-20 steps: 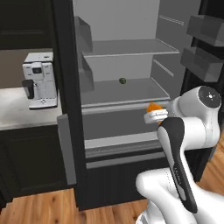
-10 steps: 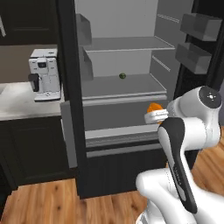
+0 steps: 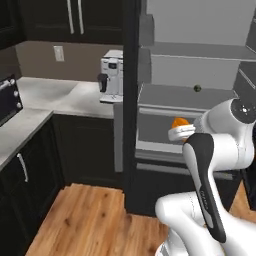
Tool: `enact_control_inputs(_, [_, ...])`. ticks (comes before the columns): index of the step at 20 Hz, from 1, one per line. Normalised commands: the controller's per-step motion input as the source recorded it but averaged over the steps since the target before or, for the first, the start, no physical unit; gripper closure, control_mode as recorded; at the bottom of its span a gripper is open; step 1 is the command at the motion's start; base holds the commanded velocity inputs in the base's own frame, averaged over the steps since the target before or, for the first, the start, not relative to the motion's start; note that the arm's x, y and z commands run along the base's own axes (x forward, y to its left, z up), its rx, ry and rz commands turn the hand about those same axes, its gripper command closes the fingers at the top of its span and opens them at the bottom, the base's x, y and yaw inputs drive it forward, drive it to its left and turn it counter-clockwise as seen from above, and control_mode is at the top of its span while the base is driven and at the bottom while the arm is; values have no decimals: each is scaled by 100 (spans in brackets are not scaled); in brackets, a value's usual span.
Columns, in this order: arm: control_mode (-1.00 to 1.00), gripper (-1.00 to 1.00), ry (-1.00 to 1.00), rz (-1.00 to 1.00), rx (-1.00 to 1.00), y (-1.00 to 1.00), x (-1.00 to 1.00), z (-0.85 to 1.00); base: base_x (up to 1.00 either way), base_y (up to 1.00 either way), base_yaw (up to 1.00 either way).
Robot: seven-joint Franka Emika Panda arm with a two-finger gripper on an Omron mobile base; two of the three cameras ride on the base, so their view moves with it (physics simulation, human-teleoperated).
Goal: Pick the cheese from the fridge and the cheese grater from the cabinet and place them next to the salad bowl.
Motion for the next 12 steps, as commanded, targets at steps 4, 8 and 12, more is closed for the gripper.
enact_control_inputs(4, [100,100,0,0,0,0,0,0,-34,-11,69])
enact_control_inputs(8, [100,100,0,0,0,0,0,0,-34,-5,67])
enact_control_inputs(12, [100,100,0,0,0,0,0,0,-26,0,78])
